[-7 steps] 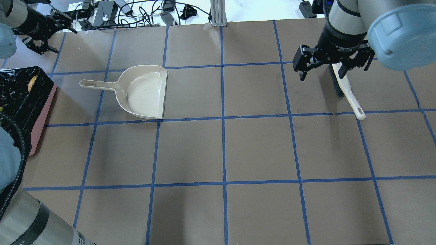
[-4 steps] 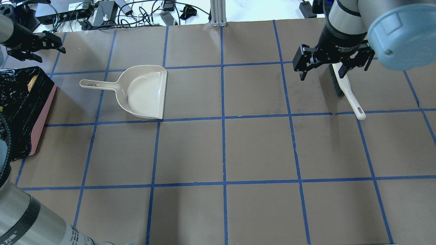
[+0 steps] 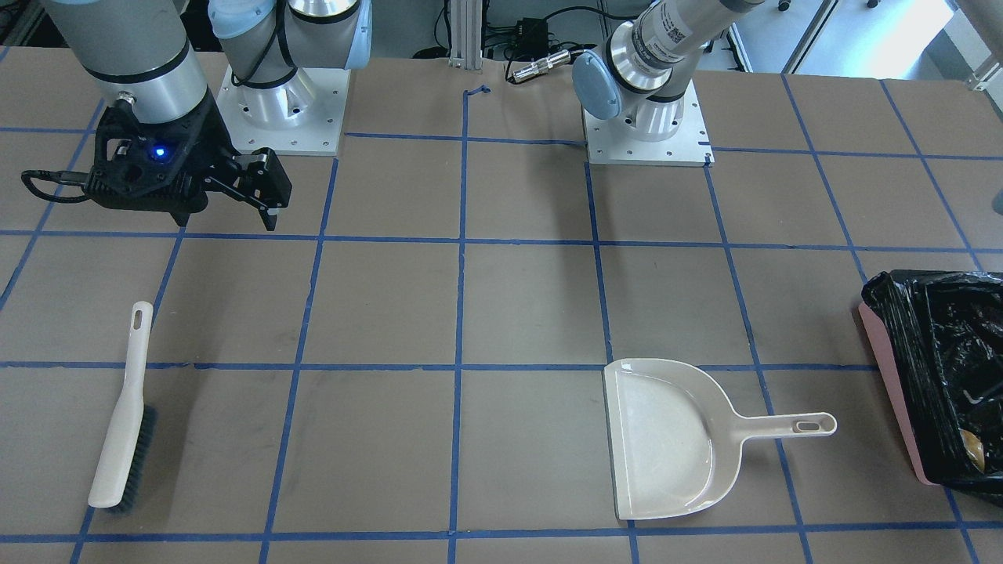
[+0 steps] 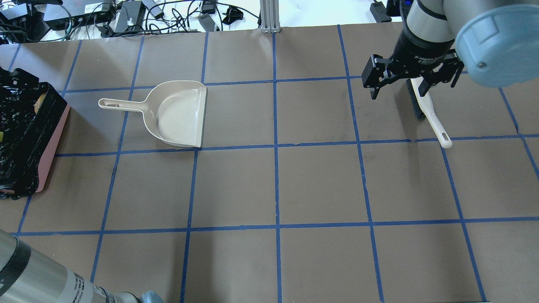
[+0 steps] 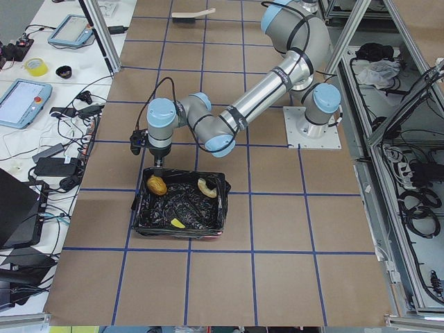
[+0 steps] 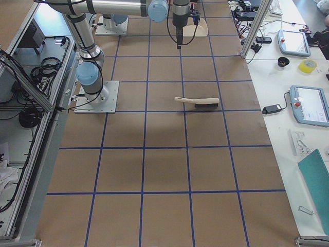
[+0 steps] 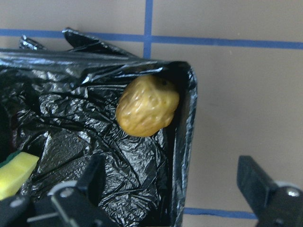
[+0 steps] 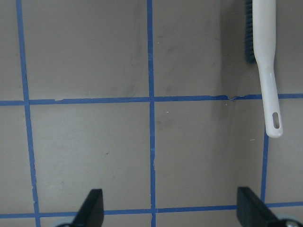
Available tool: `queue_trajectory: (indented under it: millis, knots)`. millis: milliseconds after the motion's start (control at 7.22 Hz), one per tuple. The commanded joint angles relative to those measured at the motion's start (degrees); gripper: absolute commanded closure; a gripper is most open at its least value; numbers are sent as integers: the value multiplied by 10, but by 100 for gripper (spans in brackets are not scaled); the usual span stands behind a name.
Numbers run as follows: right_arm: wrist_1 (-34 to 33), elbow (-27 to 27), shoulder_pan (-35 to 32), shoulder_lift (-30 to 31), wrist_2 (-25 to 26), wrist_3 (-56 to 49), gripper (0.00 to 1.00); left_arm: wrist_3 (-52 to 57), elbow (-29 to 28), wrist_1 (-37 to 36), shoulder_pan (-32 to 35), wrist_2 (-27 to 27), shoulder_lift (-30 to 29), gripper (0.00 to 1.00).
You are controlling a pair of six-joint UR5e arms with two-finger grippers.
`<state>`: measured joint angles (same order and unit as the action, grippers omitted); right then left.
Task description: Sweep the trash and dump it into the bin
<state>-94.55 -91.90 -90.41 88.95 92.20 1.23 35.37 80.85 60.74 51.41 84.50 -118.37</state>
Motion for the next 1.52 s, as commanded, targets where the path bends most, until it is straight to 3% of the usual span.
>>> queue_trajectory:
  millis: [0, 138, 692, 1108, 1385]
  knots:
    - [2, 1, 0, 3, -11, 3, 0, 44, -24, 93, -34, 21, 18, 0]
    - [7, 1, 0, 3, -35, 4, 0, 32, -24, 102, -20, 49, 40, 0]
    - [52, 0, -2, 40, -37, 5, 0, -97, -31, 209, 110, 135, 135, 0]
    - [51, 0, -2, 42, -37, 5, 0, -169, -17, 284, 175, 119, 201, 0]
    - [44, -1, -2, 39, -40, 4, 0, -264, 28, 284, 249, 89, 234, 0]
